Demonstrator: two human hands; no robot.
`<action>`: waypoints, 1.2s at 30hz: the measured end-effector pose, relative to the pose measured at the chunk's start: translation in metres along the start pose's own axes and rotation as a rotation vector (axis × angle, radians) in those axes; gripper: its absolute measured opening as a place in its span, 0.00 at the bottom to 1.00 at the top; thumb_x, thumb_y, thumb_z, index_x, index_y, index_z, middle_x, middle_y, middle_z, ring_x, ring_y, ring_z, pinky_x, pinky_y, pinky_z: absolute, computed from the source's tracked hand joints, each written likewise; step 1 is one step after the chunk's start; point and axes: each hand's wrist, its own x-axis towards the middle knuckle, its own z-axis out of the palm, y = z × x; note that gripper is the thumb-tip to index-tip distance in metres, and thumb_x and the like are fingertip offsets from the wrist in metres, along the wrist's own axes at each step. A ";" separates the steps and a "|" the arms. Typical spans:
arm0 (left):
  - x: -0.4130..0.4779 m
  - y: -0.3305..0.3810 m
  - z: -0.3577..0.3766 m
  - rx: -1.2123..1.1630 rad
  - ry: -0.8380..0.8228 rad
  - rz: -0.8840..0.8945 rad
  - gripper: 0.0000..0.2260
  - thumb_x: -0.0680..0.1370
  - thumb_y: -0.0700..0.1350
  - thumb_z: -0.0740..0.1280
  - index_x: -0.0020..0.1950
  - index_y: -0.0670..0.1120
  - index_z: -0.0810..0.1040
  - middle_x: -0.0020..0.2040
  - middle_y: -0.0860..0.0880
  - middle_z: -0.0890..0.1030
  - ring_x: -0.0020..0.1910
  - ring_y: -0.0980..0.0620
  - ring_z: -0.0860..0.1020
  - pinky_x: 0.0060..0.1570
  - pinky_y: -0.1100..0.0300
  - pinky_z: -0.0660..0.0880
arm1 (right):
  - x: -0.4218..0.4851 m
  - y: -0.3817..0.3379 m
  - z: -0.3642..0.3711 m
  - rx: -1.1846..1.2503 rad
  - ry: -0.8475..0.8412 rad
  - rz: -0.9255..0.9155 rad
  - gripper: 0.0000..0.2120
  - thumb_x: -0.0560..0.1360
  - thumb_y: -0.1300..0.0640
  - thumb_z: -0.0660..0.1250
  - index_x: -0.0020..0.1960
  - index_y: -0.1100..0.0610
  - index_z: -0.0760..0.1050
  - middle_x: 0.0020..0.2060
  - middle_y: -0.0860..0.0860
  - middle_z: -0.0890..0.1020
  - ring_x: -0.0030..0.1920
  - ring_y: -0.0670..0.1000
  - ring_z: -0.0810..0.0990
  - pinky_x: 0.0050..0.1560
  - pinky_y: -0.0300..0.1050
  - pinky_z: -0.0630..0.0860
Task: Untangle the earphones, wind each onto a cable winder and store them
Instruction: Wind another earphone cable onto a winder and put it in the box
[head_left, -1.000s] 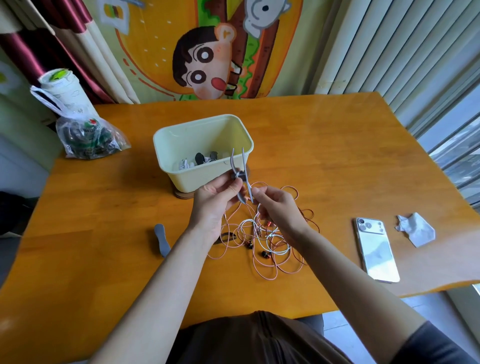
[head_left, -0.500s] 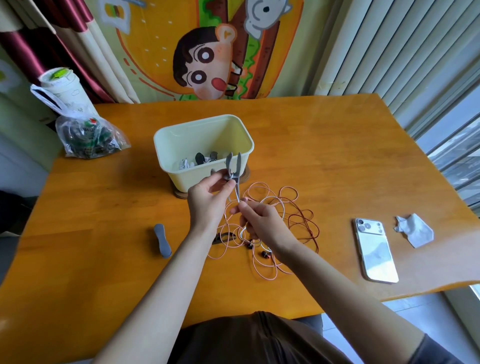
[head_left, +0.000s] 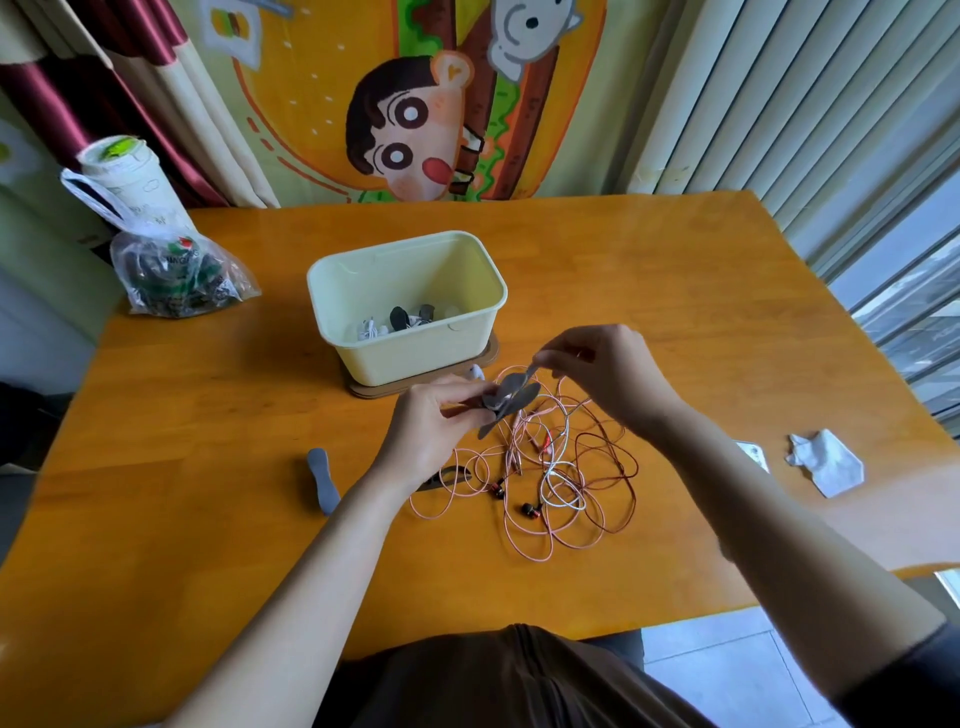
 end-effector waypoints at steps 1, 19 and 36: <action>-0.001 0.004 0.000 -0.065 -0.019 0.004 0.14 0.72 0.33 0.72 0.56 0.43 0.83 0.53 0.45 0.83 0.55 0.51 0.80 0.58 0.56 0.76 | 0.001 0.003 -0.001 0.026 0.014 0.006 0.08 0.73 0.53 0.70 0.45 0.58 0.83 0.33 0.49 0.81 0.36 0.50 0.80 0.39 0.43 0.75; 0.016 0.031 0.005 -0.771 0.450 -0.191 0.12 0.77 0.33 0.66 0.58 0.45 0.79 0.48 0.53 0.84 0.49 0.56 0.82 0.53 0.59 0.79 | -0.025 -0.014 0.066 0.259 -0.074 0.068 0.12 0.81 0.54 0.59 0.47 0.53 0.80 0.29 0.45 0.72 0.25 0.42 0.67 0.28 0.33 0.62; 0.004 0.001 -0.012 -0.105 0.080 -0.005 0.17 0.73 0.35 0.71 0.50 0.58 0.81 0.47 0.53 0.82 0.48 0.58 0.80 0.51 0.63 0.75 | 0.012 -0.009 -0.017 0.014 -0.020 -0.067 0.10 0.77 0.50 0.65 0.43 0.51 0.82 0.29 0.54 0.78 0.30 0.49 0.68 0.30 0.44 0.63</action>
